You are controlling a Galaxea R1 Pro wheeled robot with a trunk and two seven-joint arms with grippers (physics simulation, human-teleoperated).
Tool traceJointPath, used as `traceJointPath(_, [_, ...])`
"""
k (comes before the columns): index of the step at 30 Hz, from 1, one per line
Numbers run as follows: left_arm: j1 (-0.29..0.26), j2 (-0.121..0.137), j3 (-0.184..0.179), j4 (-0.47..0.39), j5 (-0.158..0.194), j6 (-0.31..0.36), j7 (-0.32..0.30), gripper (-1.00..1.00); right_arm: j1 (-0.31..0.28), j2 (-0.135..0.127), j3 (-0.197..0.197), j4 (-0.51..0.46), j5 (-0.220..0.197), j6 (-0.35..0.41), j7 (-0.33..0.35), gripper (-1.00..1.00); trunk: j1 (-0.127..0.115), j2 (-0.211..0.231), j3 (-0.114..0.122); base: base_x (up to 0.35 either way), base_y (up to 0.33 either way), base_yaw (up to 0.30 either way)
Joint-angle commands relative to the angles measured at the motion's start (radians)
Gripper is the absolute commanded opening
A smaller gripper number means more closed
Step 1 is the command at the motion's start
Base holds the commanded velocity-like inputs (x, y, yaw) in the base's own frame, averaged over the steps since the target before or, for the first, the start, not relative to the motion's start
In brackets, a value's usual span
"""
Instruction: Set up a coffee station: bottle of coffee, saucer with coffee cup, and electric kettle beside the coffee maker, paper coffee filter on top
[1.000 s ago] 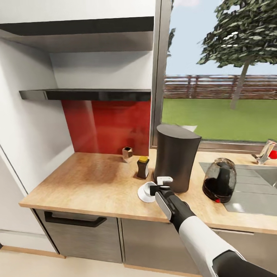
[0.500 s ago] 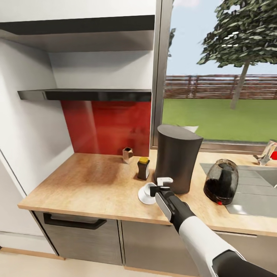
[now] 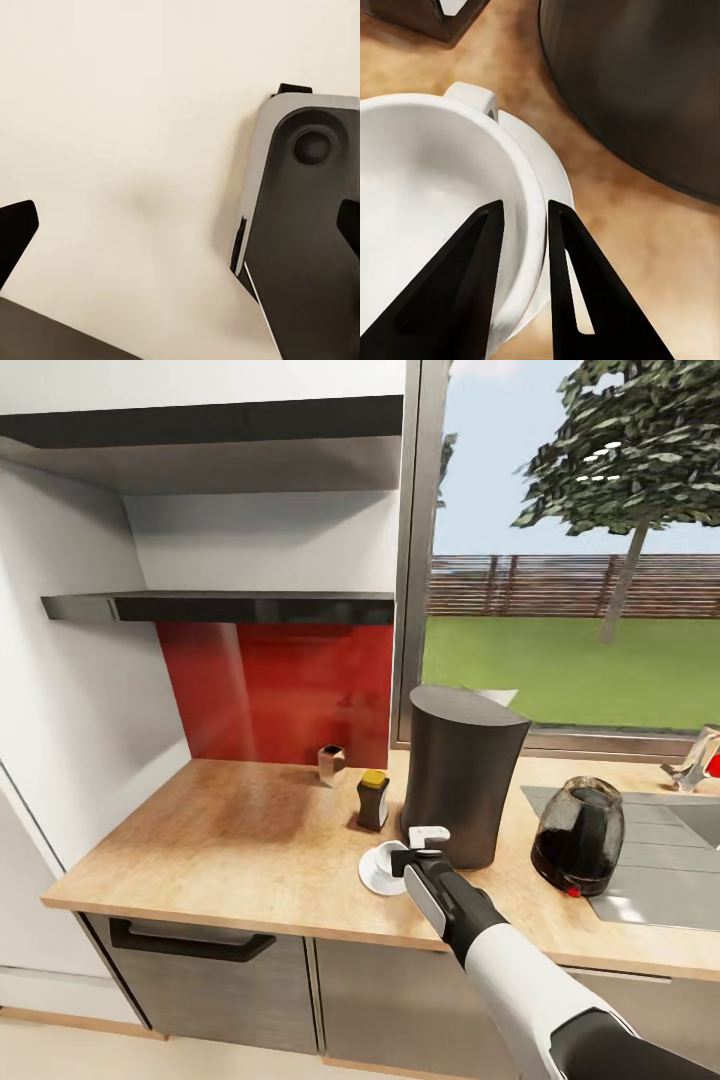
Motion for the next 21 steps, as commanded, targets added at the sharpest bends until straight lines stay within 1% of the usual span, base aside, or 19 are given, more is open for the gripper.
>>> traceJointPath(1, [-0.001,0.0,0.008,0.002,-0.01,-0.004,0.002,1.0,-0.001,0.0,0.003,-0.001,-0.009,0.003,-0.007,-1.0,0.001,-0.002,-0.002,0.021,0.0,0.0])
traceJointPath(8, [-0.001,0.0,0.008,0.002,-0.01,-0.004,0.002,1.0,-0.001,0.0,0.003,-0.001,-0.009,0.003,-0.007,-1.0,0.001,-0.002,-0.002,0.11,0.0,0.0])
traceJointPath(18, [-0.001,0.0,0.007,0.002,-0.01,-0.004,0.003,1.0,-0.001,0.0,0.003,0.0,-0.009,0.003,-0.007,-1.0,0.001,-0.002,-0.002,0.006,0.0,0.0])
traceJointPath(19, [-0.001,0.0,0.007,0.002,-0.01,-0.004,0.003,1.0,-0.001,0.0,0.004,0.0,-0.009,0.003,-0.007,1.0,0.001,-0.002,-0.002,0.0,0.0,0.0])
traceJointPath(21, [-0.001,0.0,0.007,0.002,-0.01,-0.004,0.003,1.0,-0.001,0.0,0.005,0.0,-0.009,0.003,-0.006,1.0,0.001,-0.002,-0.002,0.0,0.0,0.0])
